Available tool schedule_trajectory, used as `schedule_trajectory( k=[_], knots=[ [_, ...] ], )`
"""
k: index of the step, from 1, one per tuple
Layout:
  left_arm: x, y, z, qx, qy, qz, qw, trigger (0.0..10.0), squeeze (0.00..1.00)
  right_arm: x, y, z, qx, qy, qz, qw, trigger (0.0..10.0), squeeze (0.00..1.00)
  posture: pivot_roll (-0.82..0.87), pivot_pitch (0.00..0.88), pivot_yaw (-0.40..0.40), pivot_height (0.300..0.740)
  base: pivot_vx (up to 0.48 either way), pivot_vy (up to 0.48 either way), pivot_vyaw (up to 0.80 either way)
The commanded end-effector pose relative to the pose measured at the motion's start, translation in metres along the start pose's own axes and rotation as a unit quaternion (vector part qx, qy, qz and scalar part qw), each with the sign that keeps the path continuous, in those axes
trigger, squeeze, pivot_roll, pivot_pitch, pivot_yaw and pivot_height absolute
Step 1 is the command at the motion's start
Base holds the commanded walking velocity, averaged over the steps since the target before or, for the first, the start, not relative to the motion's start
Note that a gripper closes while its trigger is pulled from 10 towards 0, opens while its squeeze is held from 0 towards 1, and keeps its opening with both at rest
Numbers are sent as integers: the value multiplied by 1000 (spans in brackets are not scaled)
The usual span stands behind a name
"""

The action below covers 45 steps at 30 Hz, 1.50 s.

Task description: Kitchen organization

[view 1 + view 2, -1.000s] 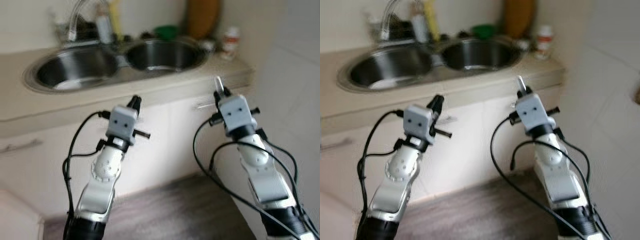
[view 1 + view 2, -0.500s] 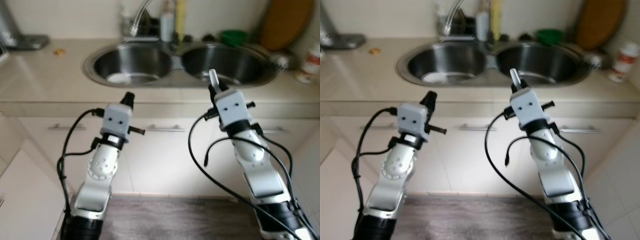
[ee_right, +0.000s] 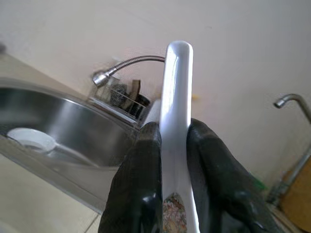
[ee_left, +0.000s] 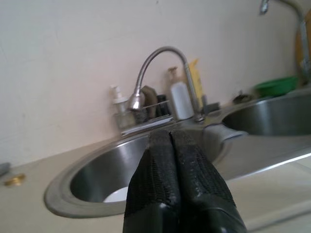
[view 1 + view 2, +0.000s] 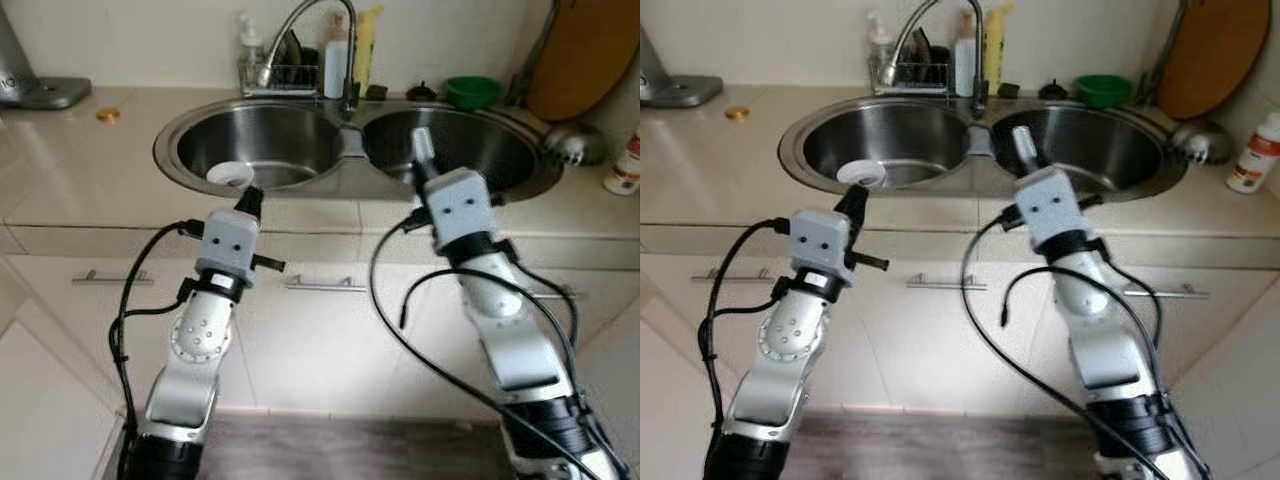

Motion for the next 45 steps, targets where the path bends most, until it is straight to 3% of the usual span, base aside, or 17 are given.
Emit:
schedule_trajectory(
  k=[1, 8, 12, 17, 19, 35, 39, 45],
  knots=[
    [7, 6, -1, 9, -10, 2, 1000, 10000, 0, 11, 1, 2, 1, -14, 8, 1000, 10000, 0, 70, 0, -13, 740, 289, 0, 0],
    [4, 1, 2, 0, -10, -4, 1000, 10000, 0, 10, -1, 2, -2, -11, 7, 1000, 10000, 0, 71, 0, -13, 740, 284, 0, 0],
    [0, -3, 12, -15, -8, 2, 1000, 10000, 0, 10, -2, 2, -4, -10, 7, 1000, 10000, 0, 71, 0, -13, 740, 284, 0, 0],
    [2, -13, 41, -45, -21, 0, 999, 10000, 0, 10, -3, 1, -5, -9, 7, 1000, 10000, 0, 91, 0, -16, 740, 283, 0, 0],
    [2, -17, 45, -52, -20, 0, 998, 10000, 0, 10, -4, 0, -5, -8, 7, 1000, 10000, 0, 96, 0, -21, 740, 274, 0, 0],
    [1, -15, 46, -62, -14, 2, 998, 10000, 0, 11, -3, -14, 3, -4, 12, 1000, 10000, 0, 103, 0, -21, 740, 227, 0, 0],
    [3, -14, 44, -61, -14, 3, 998, 10000, 0, 6, -3, -25, 2, 3, 6, 1000, 10000, 0, 106, 0, -24, 740, 0, 0, 0],
    [4, -13, 43, -59, -15, 4, 998, 10000, 0, 0, -24, -37, -44, 15, -17, 999, 10000, 0, 113, 0, -26, 740, 0, 0, 0]
  ],
)
Point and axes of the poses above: a point about 5 cm out from each wrist's last joint towards the gripper, its own z axis pointing back from the gripper into the wrist, its own y axis along the axis of the wrist's last joint, x = y × z, the point moved 6 cm from there along -z, pointing out of the wrist towards the gripper, and after that the axes turned 13 degrees about -z, right-handed, at the moved point
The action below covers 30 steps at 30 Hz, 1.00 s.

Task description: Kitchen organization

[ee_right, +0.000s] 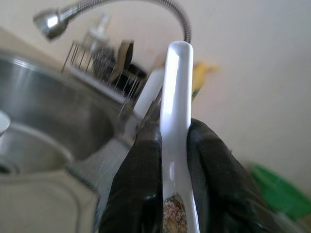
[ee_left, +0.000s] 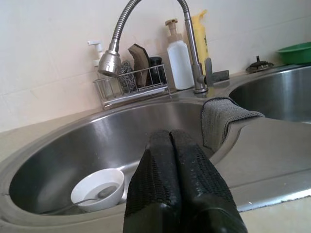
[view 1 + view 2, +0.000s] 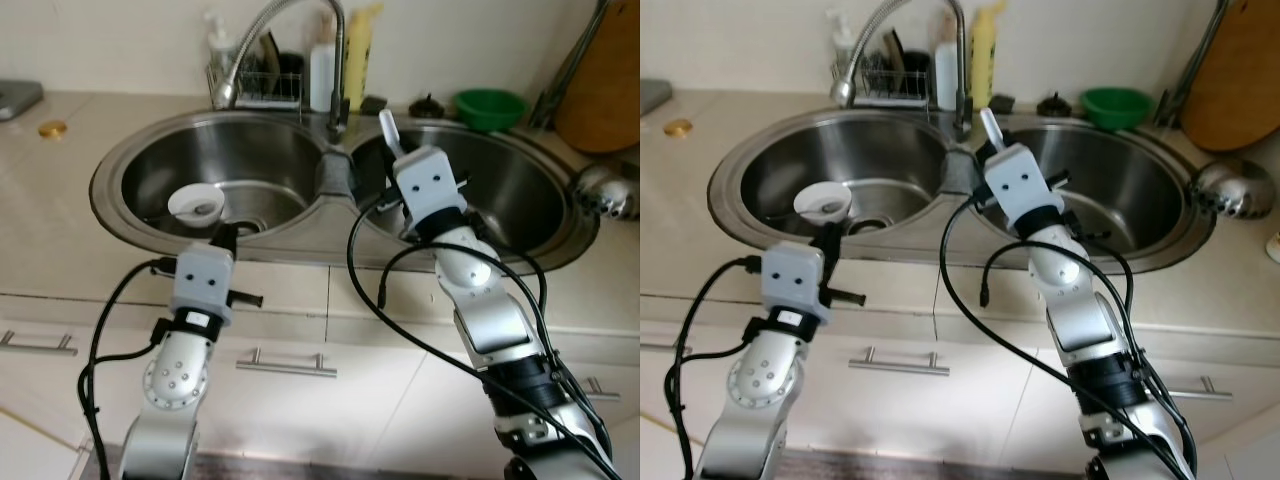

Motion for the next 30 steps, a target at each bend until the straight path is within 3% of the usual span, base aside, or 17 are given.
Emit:
schedule_trajectory(
  k=[1, 5, 9, 17, 18, 19, 20, 26, 30],
  knots=[
    [1, 4, 0, 4, -2, -4, 1000, 10000, 0, 4, 1, -8, -3, -2, -13, 1000, 10000, 0, 113, 0, -26, 740, 0, 0, 0],
    [3, 5, -2, 5, -5, -3, 1000, 10000, 0, 9, -19, -20, -46, -4, -25, 999, 10000, 0, 120, 0, -23, 740, 0, 0, 0],
    [5, 7, -5, 10, -7, -2, 1000, 10000, 0, 26, -44, -29, -101, -26, -35, 994, 10000, 0, 131, 0, -25, 740, 0, 0, 0],
    [7, 8, -6, 12, -8, -2, 1000, 10000, 0, 53, -87, -21, -211, -69, -52, 974, 10000, 0, 146, 0, -35, 740, 0, 0, 0],
    [7, 8, -6, 12, -8, -2, 1000, 10000, 0, 56, -95, -17, -232, -74, -59, 968, 10000, 184, 149, 0, -36, 740, 0, 0, 0],
    [7, 8, -6, 12, -9, -2, 1000, 10000, 0, 56, -99, -15, -241, -72, -64, 966, 10000, 447, 149, 0, -36, 740, 0, 0, 0],
    [8, 8, -6, 12, -9, -2, 1000, 10000, 0, 52, -109, -9, -262, -65, -80, 959, 10000, 1000, 146, 0, -36, 740, 0, 0, 0],
    [9, 7, -6, 11, -11, 0, 1000, 10000, 0, 50, -115, -5, -262, -65, -110, 957, 10000, 1000, 143, 0, -34, 740, 0, 0, 0],
    [11, 6, -5, 9, -14, 3, 1000, 10000, 0, 59, -108, -7, -235, -79, -126, 961, 10000, 1000, 135, 0, -29, 740, 0, 0, 0]
  ],
)
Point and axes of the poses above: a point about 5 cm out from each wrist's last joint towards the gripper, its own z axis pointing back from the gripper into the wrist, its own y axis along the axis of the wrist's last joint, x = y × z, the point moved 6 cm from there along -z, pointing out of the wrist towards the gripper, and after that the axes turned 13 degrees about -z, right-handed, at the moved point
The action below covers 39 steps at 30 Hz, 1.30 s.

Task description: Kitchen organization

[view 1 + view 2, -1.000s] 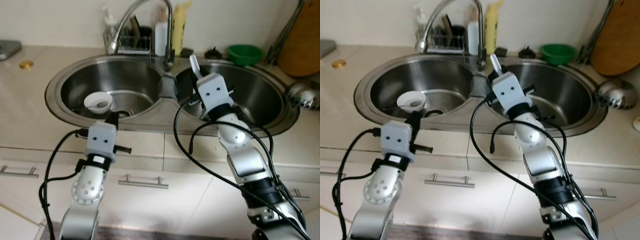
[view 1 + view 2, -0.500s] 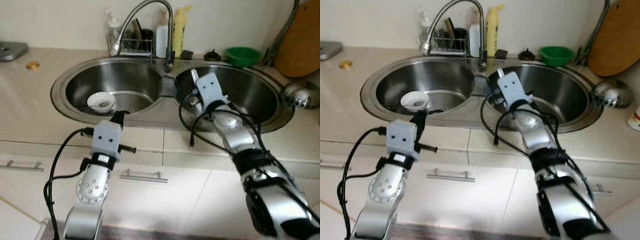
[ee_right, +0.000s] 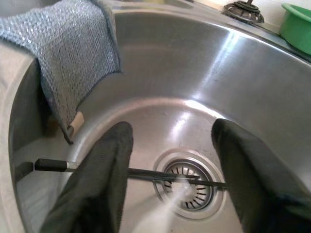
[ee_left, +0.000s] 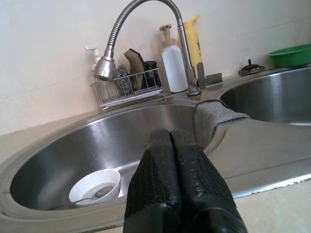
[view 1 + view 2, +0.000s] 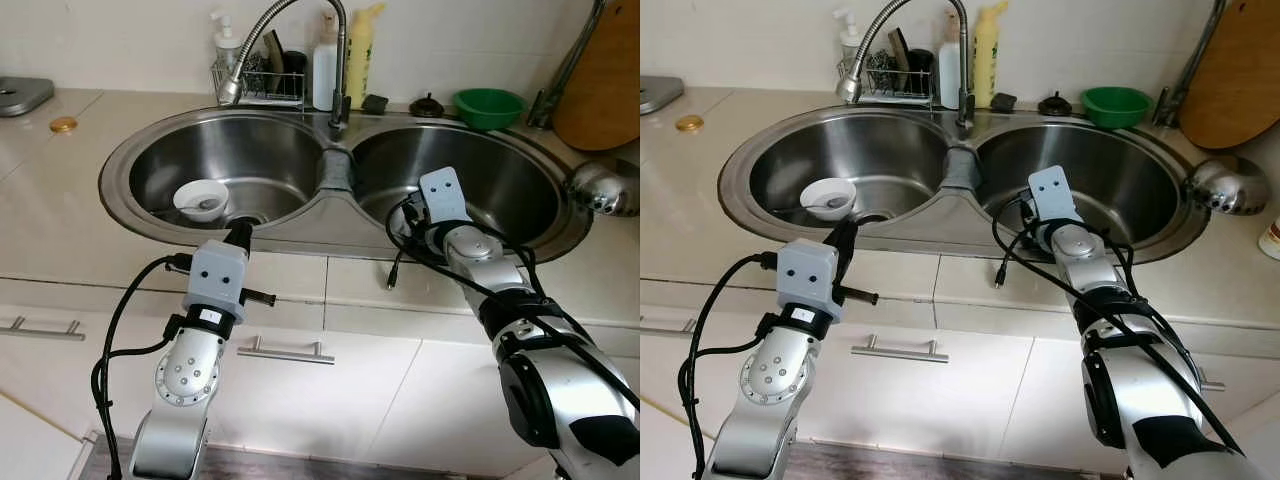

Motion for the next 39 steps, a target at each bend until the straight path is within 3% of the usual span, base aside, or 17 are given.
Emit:
schedule_trajectory(
  k=[1, 8, 9, 11, 12, 14, 16, 17, 18, 20, 23, 29, 39],
  knots=[
    [3, 0, 0, 0, -3, 3, 1000, 10000, 0, 6, 1, 1, 12, -6, -24, 1000, 10000, 1000, 135, 0, -29, 740, 0, 0, 0],
    [4, 0, 1, -3, -3, 11, 1000, 10000, 0, 8, 57, 13, 157, -7, -65, 985, 10000, 1000, 124, 0, -30, 740, 0, 0, 0],
    [4, 0, 1, -3, -3, 11, 1000, 10000, 0, 8, 57, 13, 157, -7, -65, 985, 10000, 1000, 124, 0, -30, 740, 0, 0, 0],
    [4, -2, 3, -8, -3, 15, 1000, 10000, 0, 9, 79, 31, 226, -9, -64, 972, 10000, 992, 120, 0, -30, 740, 0, 0, 0],
    [4, -3, 4, -10, -4, 17, 1000, 10000, 0, 7, 84, 41, 246, -6, -50, 968, 10000, 0, 116, 0, -32, 740, 0, 0, 0],
    [4, -3, 4, -12, -4, 18, 1000, 10000, 0, 5, 87, 47, 257, -3, -39, 966, 10000, 0, 116, 0, -32, 740, 0, 0, 0],
    [3, -3, 6, -12, -4, 18, 1000, 10000, 0, 1, 87, 70, 280, -3, -10, 960, 10000, 0, 106, 0, -33, 740, 0, 0, 0],
    [3, -3, 6, -12, -4, 16, 1000, 10000, 0, -7, 84, 91, 291, 7, 23, 956, 10000, 0, 102, 0, -39, 740, 0, 0, 0],
    [3, -3, 6, -12, -4, 16, 1000, 10000, 0, -7, 84, 91, 291, 7, 23, 956, 10000, 0, 102, 0, -39, 740, 0, 0, 0],
    [0, -3, 8, -12, -2, 15, 1000, 10000, 0, -13, 75, 116, 290, 17, 39, 956, 10000, 0, 94, 0, -39, 740, 0, 0, 0],
    [-1, -4, 9, -14, -2, 15, 1000, 10000, 0, -19, 56, 138, 268, 30, 72, 960, 10000, 0, 83, 0, -36, 740, 0, 0, 0],
    [0, -4, 11, -14, -5, 13, 1000, 10000, 0, -20, 22, 166, 208, 21, 87, 974, 10000, 0, 80, 0, -37, 740, 0, 0, 0],
    [-3, -6, 21, -24, -4, 15, 1000, 10000, 0, -11, -15, 193, 137, -12, 98, 986, 10000, 0, 64, 0, -40, 740, 0, 0, 0]
  ],
)
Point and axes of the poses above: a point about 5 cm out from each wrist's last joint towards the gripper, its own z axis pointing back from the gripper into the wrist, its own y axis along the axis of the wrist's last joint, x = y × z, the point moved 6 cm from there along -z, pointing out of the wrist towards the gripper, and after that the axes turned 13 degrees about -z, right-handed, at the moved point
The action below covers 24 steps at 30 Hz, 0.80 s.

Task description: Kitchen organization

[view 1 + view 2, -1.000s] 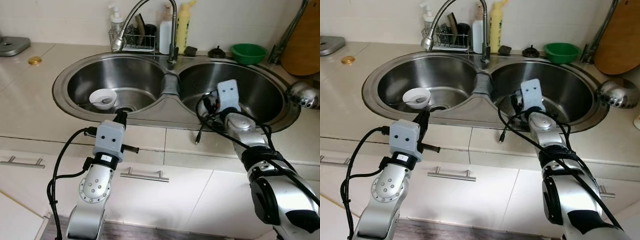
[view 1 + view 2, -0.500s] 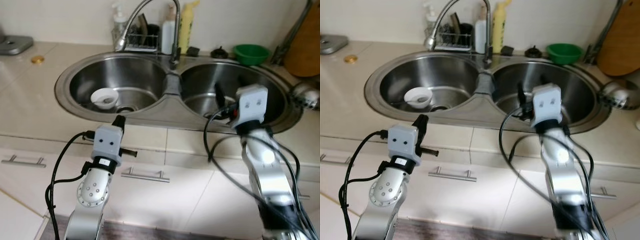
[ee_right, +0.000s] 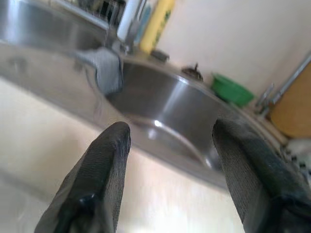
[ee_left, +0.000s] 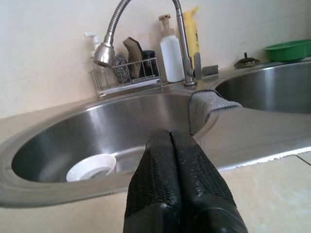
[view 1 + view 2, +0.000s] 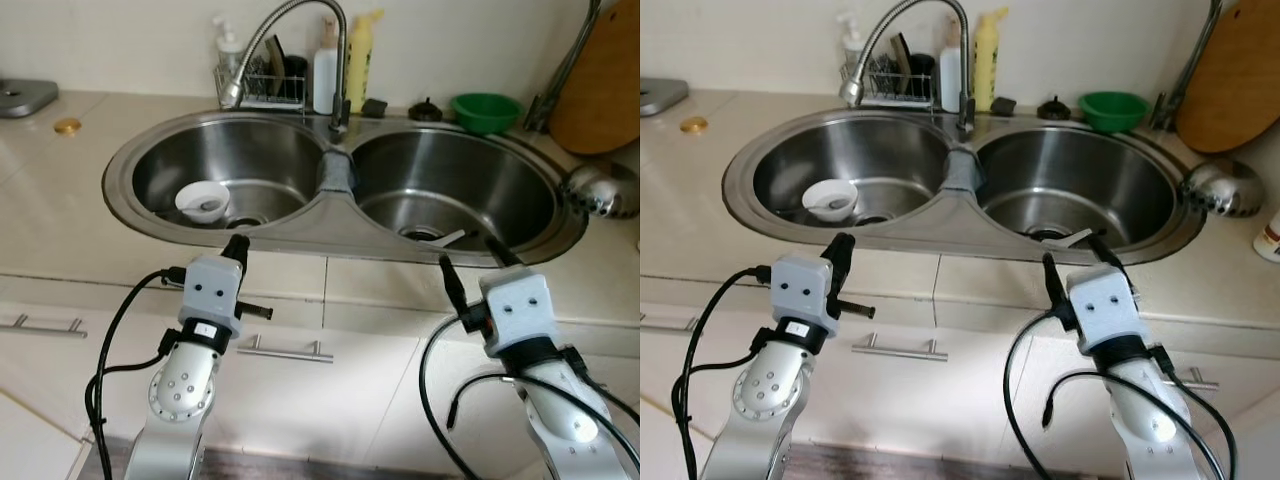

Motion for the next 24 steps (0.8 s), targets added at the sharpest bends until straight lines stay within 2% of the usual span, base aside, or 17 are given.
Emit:
schedule_trajectory(
  k=[1, 6, 14, 24],
  knots=[
    [-3, 4, 6, 1, -2, -2, 1000, 10000, 0, -2, 5, 1, 7, -3, 15, 1000, 10000, 0, 64, 0, -33, 740, 0, 0, 0],
    [2, -3, 15, -12, -16, -6, 1000, 10000, 0, 1, 9, -6, 13, -12, 14, 1000, 10000, 0, 69, 0, -38, 740, 0, 0, 0],
    [3, -10, 15, -28, -12, 4, 1000, 10000, 0, -4, 0, -4, -3, -8, 17, 1000, 10000, 0, 72, 0, -46, 740, 0, 0, 0],
    [3, -12, 15, -33, -13, 5, 999, 10000, 0, 2, -4, -9, -8, -24, 14, 1000, 10000, 0, 74, 0, -41, 740, 0, 0, 0]
  ],
)
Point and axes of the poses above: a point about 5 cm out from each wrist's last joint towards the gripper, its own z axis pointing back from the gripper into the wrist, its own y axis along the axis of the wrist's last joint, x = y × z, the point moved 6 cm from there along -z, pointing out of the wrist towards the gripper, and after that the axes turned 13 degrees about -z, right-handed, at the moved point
